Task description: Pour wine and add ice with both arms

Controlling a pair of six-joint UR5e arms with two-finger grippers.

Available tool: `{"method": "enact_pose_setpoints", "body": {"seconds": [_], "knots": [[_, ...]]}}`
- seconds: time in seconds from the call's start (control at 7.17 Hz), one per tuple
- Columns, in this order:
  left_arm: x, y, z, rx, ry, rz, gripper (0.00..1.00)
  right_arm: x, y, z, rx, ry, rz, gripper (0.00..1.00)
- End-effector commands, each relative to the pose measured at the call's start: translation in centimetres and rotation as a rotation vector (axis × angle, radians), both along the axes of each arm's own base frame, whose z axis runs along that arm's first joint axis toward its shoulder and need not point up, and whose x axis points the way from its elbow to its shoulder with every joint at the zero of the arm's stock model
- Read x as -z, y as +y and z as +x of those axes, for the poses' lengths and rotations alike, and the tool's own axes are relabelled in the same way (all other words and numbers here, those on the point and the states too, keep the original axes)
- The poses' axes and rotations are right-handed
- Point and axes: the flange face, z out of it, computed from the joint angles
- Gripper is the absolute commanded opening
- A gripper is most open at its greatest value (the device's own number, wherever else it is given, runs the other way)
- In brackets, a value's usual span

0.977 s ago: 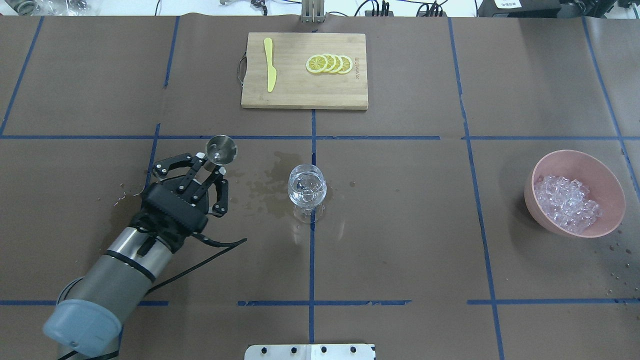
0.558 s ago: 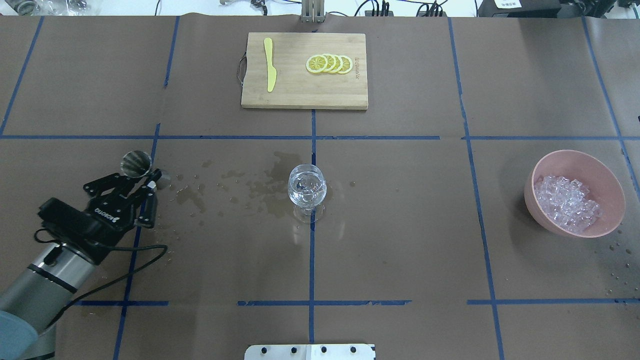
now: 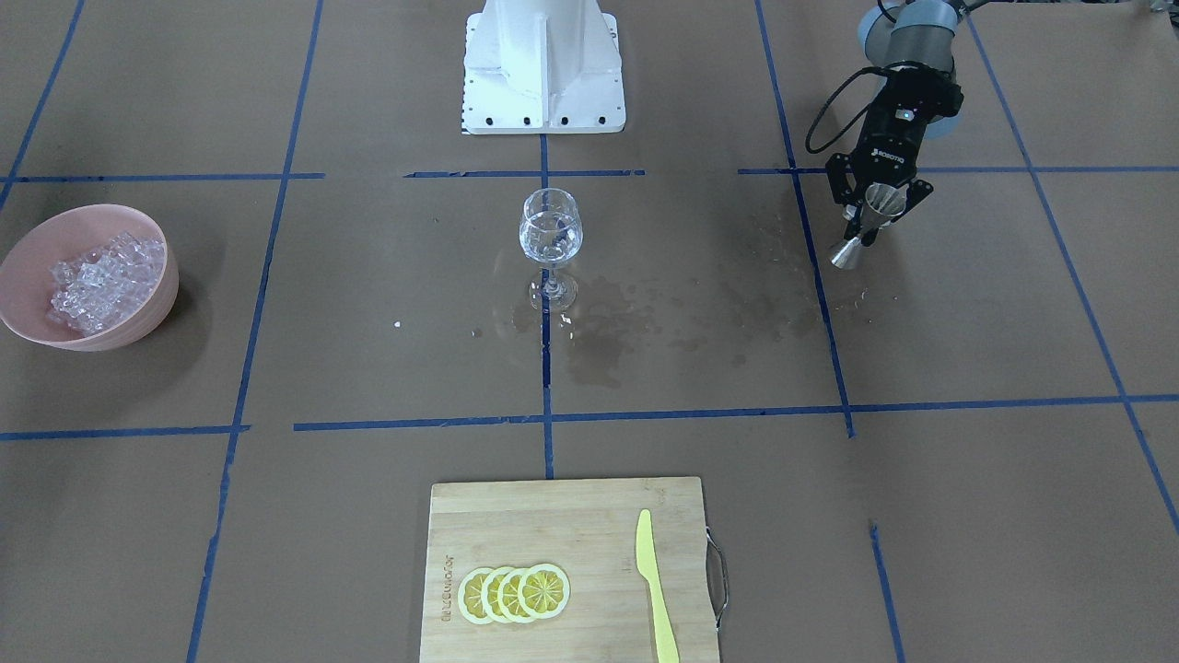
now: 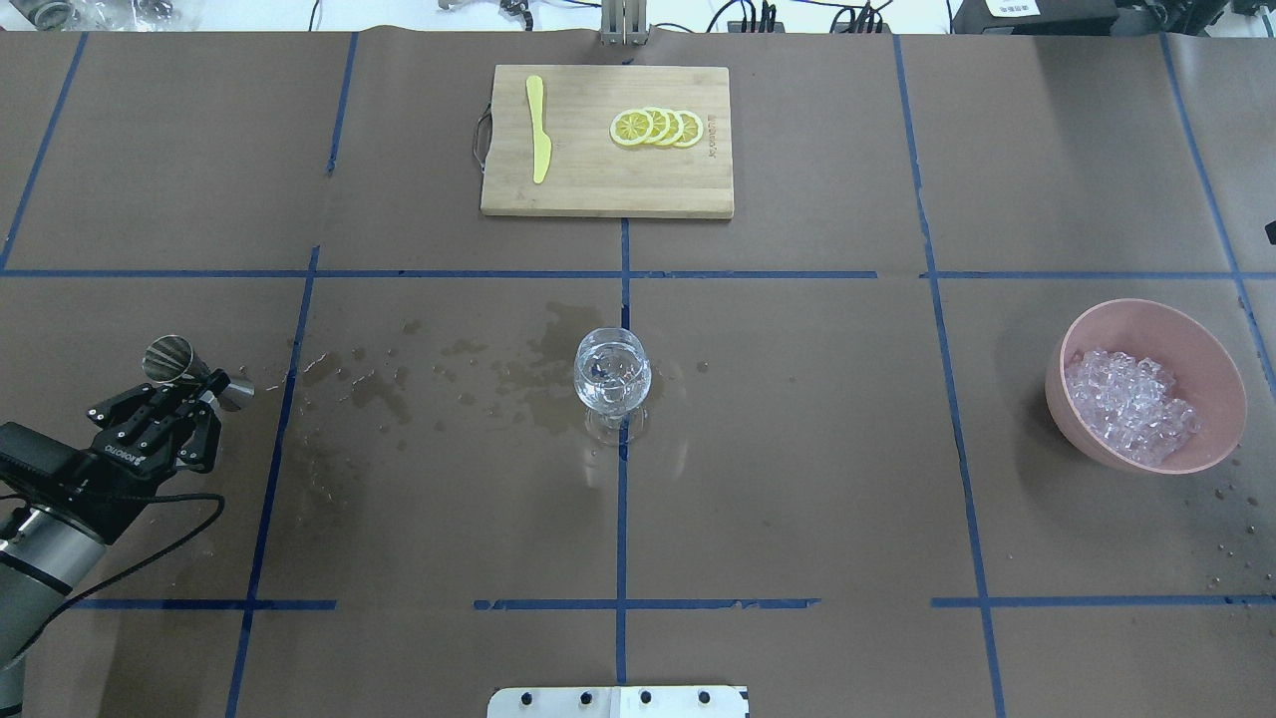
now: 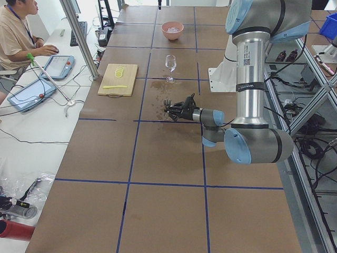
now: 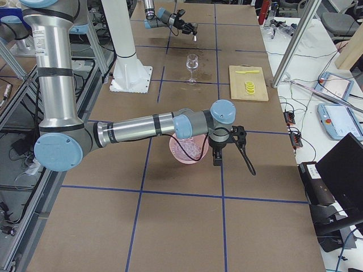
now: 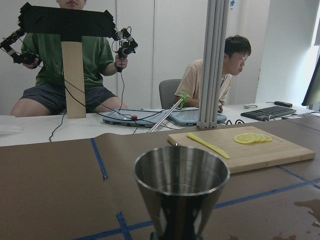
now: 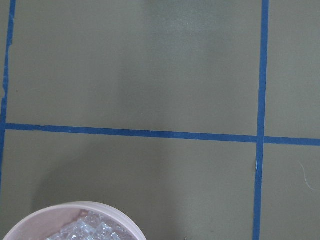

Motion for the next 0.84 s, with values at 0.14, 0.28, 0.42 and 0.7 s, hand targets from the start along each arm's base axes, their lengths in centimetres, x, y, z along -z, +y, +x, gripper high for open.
{"method": "enact_pose_setpoints", "body": {"seconds": [0.14, 0.28, 0.42, 0.7], "knots": [[-0.7, -0.2, 0.8, 0.019, -0.047, -0.02, 0.0, 0.3, 0.0, -0.4, 0.008, 0.006, 0.01, 1.0], [-0.7, -0.2, 0.9, 0.016, -0.046, -0.022, 0.0, 0.3, 0.0, -0.5, 0.01, 0.006, 0.01, 1.0], [-1.2, -0.2, 1.2, 0.004, -0.034, -0.035, 0.0, 0.3, 0.0, -0.5, 0.01, 0.006, 0.01, 1.0], [-2.6, 0.0, 1.6, -0.024, -0.049, -0.056, 0.0, 0.4, 0.0, -0.7, 0.013, 0.006, 0.011, 1.0]]}}
